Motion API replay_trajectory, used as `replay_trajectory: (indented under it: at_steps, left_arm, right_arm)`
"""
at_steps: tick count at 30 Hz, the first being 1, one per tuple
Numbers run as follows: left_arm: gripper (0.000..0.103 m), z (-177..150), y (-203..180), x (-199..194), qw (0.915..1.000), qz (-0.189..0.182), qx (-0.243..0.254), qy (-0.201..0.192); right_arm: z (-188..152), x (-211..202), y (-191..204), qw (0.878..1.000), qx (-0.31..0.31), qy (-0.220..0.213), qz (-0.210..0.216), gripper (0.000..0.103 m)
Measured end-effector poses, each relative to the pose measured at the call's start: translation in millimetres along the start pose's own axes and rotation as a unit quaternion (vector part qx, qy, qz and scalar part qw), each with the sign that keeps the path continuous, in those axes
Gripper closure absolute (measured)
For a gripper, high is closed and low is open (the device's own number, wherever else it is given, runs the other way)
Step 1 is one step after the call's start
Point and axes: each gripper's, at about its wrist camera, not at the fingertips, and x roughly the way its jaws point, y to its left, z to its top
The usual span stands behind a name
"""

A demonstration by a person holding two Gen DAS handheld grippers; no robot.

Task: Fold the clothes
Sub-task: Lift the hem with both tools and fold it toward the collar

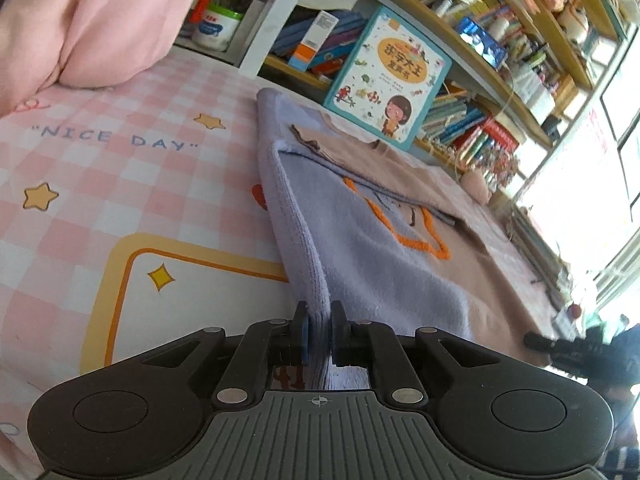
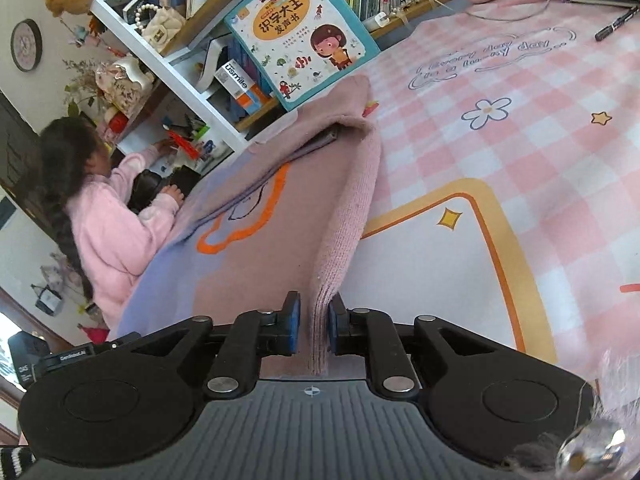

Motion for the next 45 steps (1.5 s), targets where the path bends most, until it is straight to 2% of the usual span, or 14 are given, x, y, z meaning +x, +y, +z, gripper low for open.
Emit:
replay_trajectory:
  at_steps: [2, 10, 15, 18, 22, 24, 27, 29, 34, 42, 45]
  left_arm:
    - [0.098, 0, 2, 0, 1.0000, -0.004, -0.004, -0.002]
    - [0.098, -5, 0, -11, 0.9998, -0.015, 0.003, 0.016]
    - [0.098, -10, 3, -20, 0.9982, -0.053, -0.025, 0.016]
    - [0.098, -5, 5, -24, 0.9940, -0.097, -0.051, 0.000]
    - [0.098, 11, 3, -30, 0.9830, -0.163, -0.075, -0.038]
    - [0.098, 21, -1, -30, 0.9786, -0.183, -0.076, -0.055]
    - [0.098, 39, -5, -30, 0.9729, -0.201, -0.078, -0.082]
    - [0.098, 52, -8, -29, 0.9713, -0.203, -0.075, -0.098]
    - [0.098, 85, -12, -20, 0.9752, -0.174, -0.063, -0.122]
    - [0.098, 122, -7, 7, 0.9758, -0.155, -0.080, -0.131]
    - [0.098, 135, -5, 20, 0.9756, -0.149, -0.091, -0.133]
  right_arm:
    - [0, -1, -2, 1.000, 0.001, 0.000, -0.001, 0.096]
    - [-8, -16, -1, 1.000, 0.000, 0.011, 0.013, 0.097]
    - [-14, -28, -4, 0.999, 0.012, 0.009, 0.041, 0.097]
    - [-9, -32, -6, 0.996, 0.034, -0.006, 0.082, 0.097]
    - [10, -39, -4, 0.984, 0.054, -0.052, 0.161, 0.097]
    - [23, -41, -1, 0.976, 0.055, -0.078, 0.195, 0.097]
    - [45, -38, 3, 0.967, 0.056, -0.110, 0.224, 0.097]
    - [60, -34, 6, 0.962, 0.056, -0.129, 0.234, 0.097]
    - [95, -13, 8, 0.956, 0.069, -0.155, 0.238, 0.097]
    - [129, 23, 4, 0.953, 0.099, -0.162, 0.237, 0.097]
    - [145, 37, 2, 0.955, 0.109, -0.162, 0.224, 0.097]
